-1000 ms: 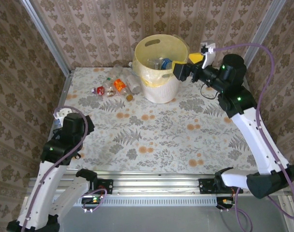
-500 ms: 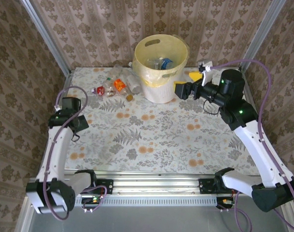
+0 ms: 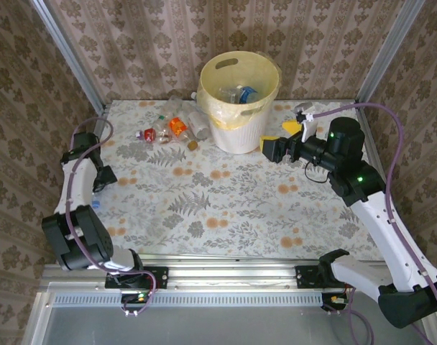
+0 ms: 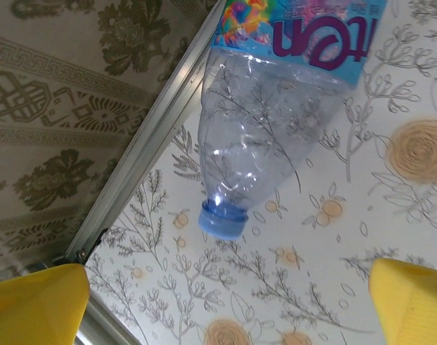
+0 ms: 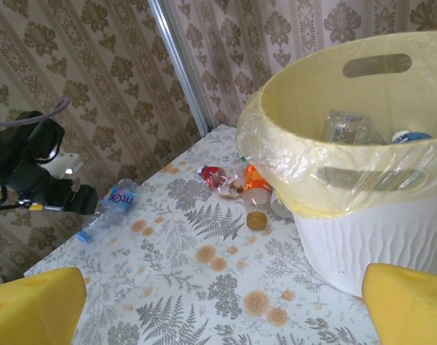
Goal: Throw the plastic bottles in the bin
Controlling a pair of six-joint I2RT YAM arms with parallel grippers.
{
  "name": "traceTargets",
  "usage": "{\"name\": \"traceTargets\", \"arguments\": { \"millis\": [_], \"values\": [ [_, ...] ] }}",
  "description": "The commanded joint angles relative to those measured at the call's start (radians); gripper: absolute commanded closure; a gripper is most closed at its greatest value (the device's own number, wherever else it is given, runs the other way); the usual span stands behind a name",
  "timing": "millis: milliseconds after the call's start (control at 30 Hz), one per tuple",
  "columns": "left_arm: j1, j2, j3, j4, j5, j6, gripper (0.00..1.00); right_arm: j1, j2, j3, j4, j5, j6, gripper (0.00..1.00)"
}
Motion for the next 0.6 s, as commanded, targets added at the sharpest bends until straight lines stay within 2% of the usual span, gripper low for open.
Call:
{"name": "traceTargets", "arguments": {
  "millis": [0, 133, 567],
  "values": [
    [0.035, 0.048, 0.037, 0.042, 0.028, 0.051, 0.00, 0.003, -0.023, -0.011, -0.008, -0.037, -0.019, 0.00],
    [0.075, 0.114, 0.077, 0.079, 0.097, 0.067, 0.00, 0.003, -0.026, -0.015, -0.002, -0.036, -0.017, 0.00],
    [0.117, 0.369, 0.227, 0.103, 0.177, 0.110, 0.02, 0.003, -0.034, -0.027, -0.002, -0.040, -0.021, 0.00]
  ]
}}
